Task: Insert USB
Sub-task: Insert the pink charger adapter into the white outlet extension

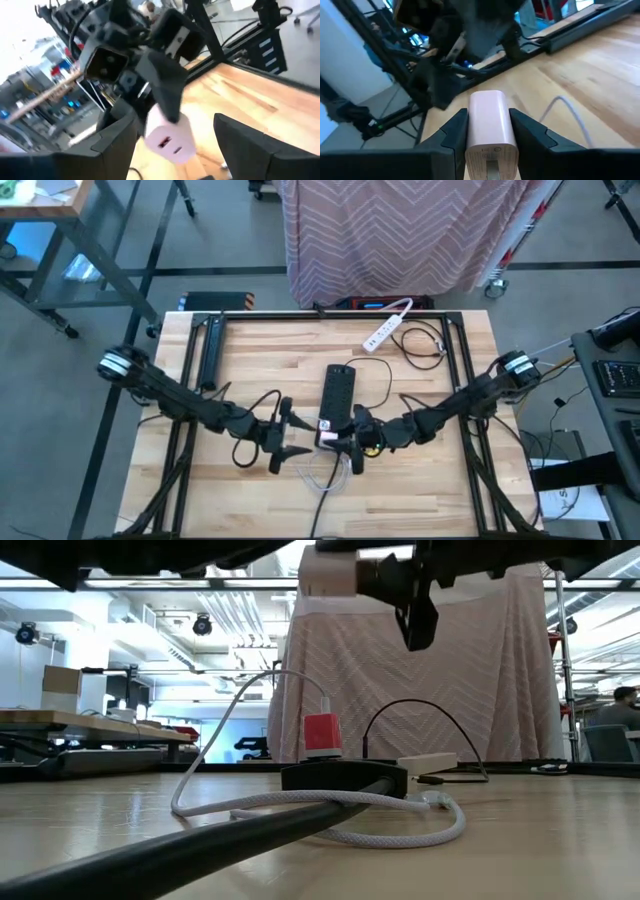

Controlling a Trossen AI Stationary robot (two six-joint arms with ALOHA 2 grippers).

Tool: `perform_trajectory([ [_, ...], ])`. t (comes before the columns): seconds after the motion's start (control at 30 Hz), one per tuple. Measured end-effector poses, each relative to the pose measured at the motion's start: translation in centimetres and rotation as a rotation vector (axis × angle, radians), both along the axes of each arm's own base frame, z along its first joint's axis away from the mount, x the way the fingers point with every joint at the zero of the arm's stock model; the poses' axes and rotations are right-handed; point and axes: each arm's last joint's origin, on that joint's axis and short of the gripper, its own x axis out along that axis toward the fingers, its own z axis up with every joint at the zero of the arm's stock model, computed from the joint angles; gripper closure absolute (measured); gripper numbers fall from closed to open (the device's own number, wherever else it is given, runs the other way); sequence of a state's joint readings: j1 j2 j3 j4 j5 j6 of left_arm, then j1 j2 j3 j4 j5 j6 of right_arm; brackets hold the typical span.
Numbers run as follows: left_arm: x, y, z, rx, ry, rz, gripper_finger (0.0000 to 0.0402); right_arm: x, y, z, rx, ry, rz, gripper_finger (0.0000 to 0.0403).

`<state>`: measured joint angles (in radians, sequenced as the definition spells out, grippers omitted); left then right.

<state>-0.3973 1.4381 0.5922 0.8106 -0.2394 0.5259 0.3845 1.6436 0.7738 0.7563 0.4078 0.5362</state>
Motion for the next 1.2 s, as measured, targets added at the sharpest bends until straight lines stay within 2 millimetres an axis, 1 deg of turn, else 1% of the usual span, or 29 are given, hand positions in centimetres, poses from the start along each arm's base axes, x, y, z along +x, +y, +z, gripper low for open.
perform_trajectory([
  [0.1, 0.4, -0.2, -0.6, 0.077, -0.013, -0.003, 0.015, 0.0, -0.3, 0.7, 0.025, -0.031, 0.017, 0.0297],
  [0.23, 0.9, -0.4, -0.9, 0.158, -0.047, 0.008, 0.015, 0.0, -0.8, 1.0, 0.072, -0.036, 0.054, 0.0297],
  [0.37, 1.6, -0.7, -0.5, 0.234, -0.069, 0.015, 0.0145, 0.1, -0.9, 1.1, 0.113, -0.036, 0.101, 0.0297],
  [0.5, 2.1, -1.0, -0.4, 0.235, -0.069, 0.019, 0.0141, 0.1, -1.1, 1.1, 0.123, -0.032, 0.104, 0.0297],
  [0.7, 2.6, -1.4, 0.0, 0.225, -0.068, 0.006, 0.0144, 0.1, -0.9, 1.4, 0.13, -0.042, 0.177, 0.0297],
  [1.0, 3.2, -1.8, 0.6, 0.2, -0.066, 0.005, 0.0166, 0.1, -1.0, 1.7, 0.09, -0.074, 0.208, 0.0297],
  [1.2, 4.7, -2.4, 0.5, 0.178, -0.061, 0.007, 0.0186, 0.2, -1.1, 1.7, 0.087, -0.074, 0.231, 0.0297],
])
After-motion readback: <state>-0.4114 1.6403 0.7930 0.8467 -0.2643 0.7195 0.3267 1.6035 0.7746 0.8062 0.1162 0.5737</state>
